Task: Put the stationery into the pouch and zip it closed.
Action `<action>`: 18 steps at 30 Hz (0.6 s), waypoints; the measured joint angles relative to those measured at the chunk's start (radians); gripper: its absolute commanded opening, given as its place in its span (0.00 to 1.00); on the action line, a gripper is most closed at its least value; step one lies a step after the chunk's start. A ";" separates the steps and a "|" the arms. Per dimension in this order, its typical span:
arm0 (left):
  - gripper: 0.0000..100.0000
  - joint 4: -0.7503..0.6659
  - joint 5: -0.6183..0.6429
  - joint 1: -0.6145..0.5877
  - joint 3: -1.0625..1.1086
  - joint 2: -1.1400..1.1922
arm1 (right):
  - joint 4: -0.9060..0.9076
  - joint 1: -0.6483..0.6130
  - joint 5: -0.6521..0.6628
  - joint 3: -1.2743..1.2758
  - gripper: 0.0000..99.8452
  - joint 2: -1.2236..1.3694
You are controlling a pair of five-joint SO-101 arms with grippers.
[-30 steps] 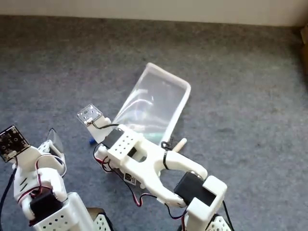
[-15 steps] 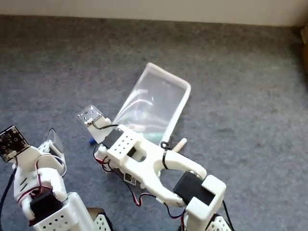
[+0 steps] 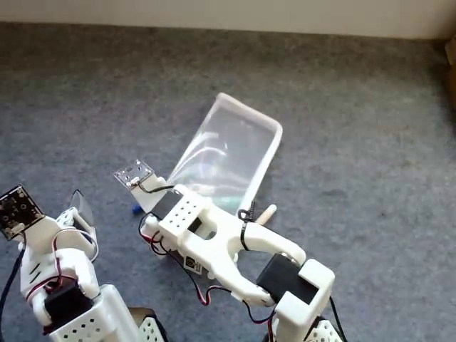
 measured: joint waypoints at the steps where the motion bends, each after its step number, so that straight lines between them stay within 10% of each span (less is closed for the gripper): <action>1: 0.25 0.000 0.000 0.000 0.000 0.000 | 0.000 0.000 0.000 0.000 0.09 0.000; 18: 0.25 0.000 0.000 0.000 0.000 0.000 | 0.049 0.003 0.035 -0.002 0.01 0.000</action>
